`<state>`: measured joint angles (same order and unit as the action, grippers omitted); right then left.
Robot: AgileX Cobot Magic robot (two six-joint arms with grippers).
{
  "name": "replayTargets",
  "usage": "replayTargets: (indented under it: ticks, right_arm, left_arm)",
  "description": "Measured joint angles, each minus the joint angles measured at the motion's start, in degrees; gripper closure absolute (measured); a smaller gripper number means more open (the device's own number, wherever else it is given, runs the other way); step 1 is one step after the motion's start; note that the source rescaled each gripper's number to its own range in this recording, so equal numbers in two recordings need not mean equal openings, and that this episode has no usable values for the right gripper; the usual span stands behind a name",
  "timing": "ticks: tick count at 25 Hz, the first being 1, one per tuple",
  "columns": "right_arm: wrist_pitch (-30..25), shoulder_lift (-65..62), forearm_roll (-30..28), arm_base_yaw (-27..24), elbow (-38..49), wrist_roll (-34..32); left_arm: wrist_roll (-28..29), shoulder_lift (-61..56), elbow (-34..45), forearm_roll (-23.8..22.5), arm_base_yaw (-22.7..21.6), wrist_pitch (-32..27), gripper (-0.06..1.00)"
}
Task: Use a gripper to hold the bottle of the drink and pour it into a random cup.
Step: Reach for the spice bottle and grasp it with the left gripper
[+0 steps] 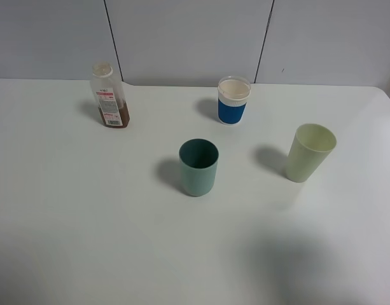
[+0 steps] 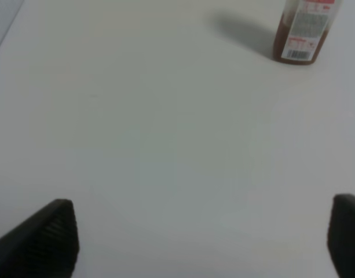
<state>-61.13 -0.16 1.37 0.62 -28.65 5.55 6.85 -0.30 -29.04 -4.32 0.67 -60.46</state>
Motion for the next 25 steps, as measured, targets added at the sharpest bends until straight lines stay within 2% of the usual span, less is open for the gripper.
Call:
replayTargets:
  ticks: [25]
  right_arm:
    - [0.0,0.0,0.0,0.0,0.0,0.0]
  left_arm:
    - [0.0,0.0,0.0,0.0,0.0,0.0,0.17]
